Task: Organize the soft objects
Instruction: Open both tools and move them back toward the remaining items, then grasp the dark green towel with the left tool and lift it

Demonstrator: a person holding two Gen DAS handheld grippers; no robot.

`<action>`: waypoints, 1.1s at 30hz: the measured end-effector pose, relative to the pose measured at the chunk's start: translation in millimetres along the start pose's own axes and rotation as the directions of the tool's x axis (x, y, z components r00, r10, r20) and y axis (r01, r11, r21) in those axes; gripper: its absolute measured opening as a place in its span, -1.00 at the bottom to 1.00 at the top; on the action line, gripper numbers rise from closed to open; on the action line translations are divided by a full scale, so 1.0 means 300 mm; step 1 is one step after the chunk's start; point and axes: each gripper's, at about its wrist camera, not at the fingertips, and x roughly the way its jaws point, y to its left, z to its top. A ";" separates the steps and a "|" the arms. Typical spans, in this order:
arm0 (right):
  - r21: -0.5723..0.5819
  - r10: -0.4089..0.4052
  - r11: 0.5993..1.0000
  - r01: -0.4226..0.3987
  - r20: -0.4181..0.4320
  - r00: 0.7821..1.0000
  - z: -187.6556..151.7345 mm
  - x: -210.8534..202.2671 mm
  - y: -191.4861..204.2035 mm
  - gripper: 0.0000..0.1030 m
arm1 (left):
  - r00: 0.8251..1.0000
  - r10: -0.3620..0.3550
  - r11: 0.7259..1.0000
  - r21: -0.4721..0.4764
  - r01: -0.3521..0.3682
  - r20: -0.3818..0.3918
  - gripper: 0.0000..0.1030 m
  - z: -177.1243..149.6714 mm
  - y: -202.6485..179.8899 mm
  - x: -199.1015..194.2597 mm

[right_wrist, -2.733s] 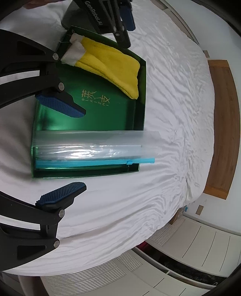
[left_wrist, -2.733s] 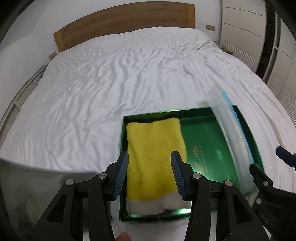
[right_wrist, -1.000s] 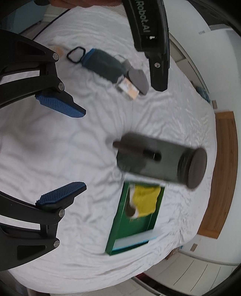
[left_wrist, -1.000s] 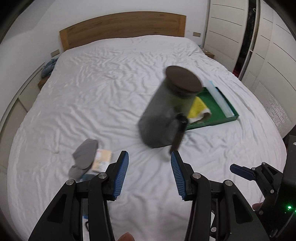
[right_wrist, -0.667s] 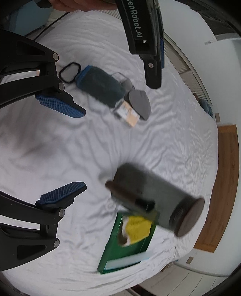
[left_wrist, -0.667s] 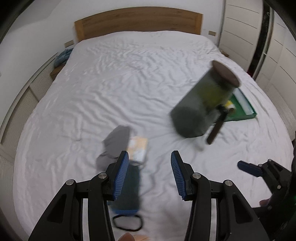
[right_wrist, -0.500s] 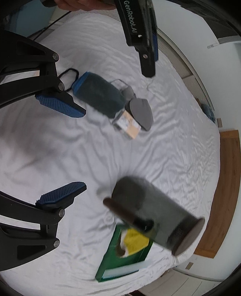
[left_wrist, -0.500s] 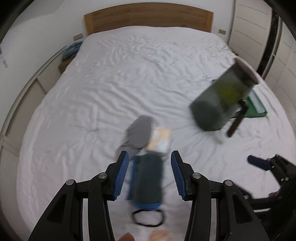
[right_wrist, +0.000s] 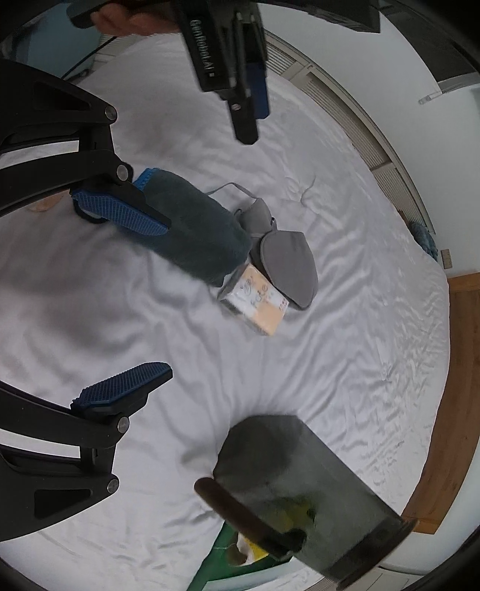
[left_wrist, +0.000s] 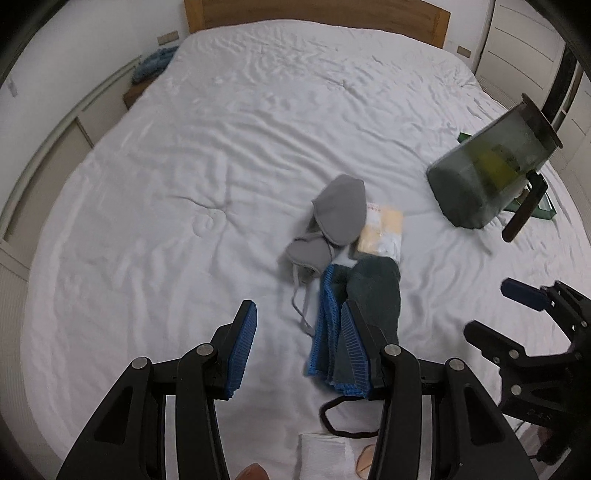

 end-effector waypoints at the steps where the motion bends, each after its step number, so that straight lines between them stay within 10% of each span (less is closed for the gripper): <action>1: 0.000 -0.003 1.000 0.003 -0.002 1.000 0.003 0.012 0.000 0.38 | 1.000 -0.017 1.000 0.005 0.017 -0.006 -0.19 -0.002 -0.007 0.009; 33: 0.062 -0.032 0.997 0.035 -0.040 0.999 -0.128 0.044 -0.095 0.38 | 0.963 -0.193 0.978 0.038 0.203 -0.186 -0.19 -0.034 -0.143 0.281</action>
